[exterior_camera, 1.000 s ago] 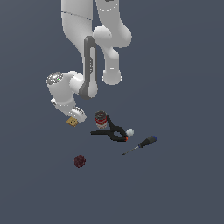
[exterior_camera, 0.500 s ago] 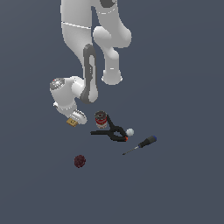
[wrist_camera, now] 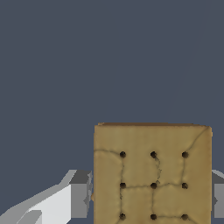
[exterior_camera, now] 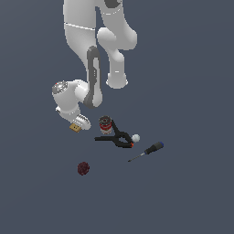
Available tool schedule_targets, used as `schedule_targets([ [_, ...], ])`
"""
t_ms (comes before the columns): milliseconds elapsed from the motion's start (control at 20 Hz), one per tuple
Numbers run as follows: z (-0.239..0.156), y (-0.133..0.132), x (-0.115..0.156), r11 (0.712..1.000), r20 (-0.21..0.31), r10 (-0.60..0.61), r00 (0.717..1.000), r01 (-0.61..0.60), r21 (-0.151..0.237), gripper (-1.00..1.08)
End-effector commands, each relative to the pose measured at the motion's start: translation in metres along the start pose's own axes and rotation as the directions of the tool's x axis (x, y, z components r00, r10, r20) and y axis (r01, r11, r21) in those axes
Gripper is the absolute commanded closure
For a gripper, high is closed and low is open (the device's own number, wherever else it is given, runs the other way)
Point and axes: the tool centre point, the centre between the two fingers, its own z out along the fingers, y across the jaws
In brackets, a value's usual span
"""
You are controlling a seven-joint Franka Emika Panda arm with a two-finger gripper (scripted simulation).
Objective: Pick up a designated object from a clutter of objects.
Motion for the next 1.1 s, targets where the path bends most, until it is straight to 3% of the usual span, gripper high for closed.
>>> schedule_targets([
  [0, 0.0, 0.0, 0.0, 1.0, 0.0, 0.0, 1.0, 0.0, 0.0, 1.08],
  [500, -0.03, -0.001, 0.002, 1.0, 0.0, 0.001, 1.0, -0.001, 0.001, 1.08],
  [1050, -0.119, -0.003, 0.008, 1.0, 0.001, 0.003, 1.0, -0.003, -0.001, 1.08],
])
